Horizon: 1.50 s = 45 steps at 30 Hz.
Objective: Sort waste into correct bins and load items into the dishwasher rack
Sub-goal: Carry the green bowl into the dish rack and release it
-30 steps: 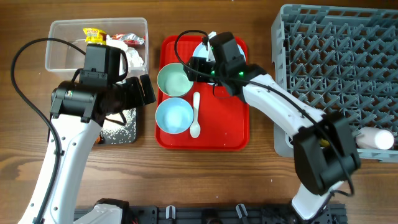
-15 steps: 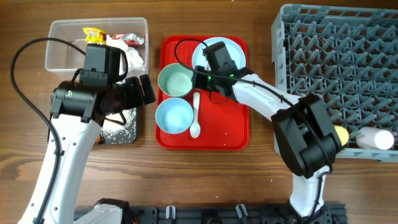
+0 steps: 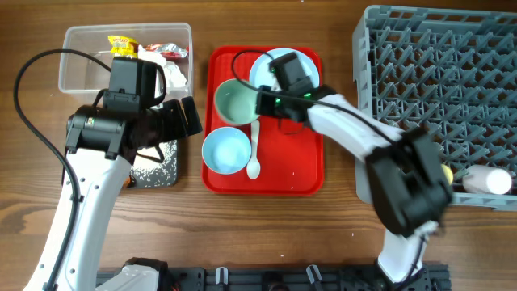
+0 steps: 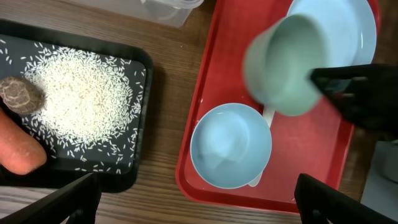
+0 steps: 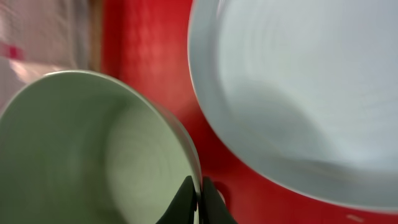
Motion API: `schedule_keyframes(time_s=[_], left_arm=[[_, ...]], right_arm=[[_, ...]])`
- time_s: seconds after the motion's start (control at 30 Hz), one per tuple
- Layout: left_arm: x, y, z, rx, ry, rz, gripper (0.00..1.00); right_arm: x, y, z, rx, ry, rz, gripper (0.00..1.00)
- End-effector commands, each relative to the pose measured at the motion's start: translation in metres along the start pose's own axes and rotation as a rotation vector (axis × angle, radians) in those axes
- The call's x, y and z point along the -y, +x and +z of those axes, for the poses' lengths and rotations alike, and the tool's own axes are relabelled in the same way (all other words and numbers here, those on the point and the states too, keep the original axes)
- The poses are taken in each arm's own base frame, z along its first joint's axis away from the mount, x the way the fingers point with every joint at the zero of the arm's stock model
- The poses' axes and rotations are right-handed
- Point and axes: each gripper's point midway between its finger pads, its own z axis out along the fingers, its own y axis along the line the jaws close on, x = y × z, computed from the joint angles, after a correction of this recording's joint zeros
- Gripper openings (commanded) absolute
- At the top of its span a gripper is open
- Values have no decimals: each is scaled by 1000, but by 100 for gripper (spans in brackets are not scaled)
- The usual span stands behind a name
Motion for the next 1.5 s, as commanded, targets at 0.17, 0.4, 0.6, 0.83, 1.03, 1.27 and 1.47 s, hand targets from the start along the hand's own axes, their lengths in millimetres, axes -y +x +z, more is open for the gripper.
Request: schedule_keyframes(time_s=[0.17,0.4,0.6,0.83,1.03,1.27,1.47], left_arm=[[1,-4,-1,11,-5,13,100],[1,-4,-1,11,-5,13,100],[1,-4,-1,11,-5,13,100],[1,-4,-1,11,-5,13,100],[1,-4,-1,11,-5,13,100],[1,-4,-1,11,-5,13,100],[1,-4,-1,11,-5,13,100]], right_arm=[[118,-130,-267,702,783,-68,4],[210,-186,-299,669,1495,-274,4],[266,-184,-233,271,1774,-524,4],[262,-185,-225,304,1760,-520,4],[242,-188,-209,338,1711,-577,4],[239,-183,-192,325,1665,-604,4],[237,-185,-189,343,1644,-609,56]])
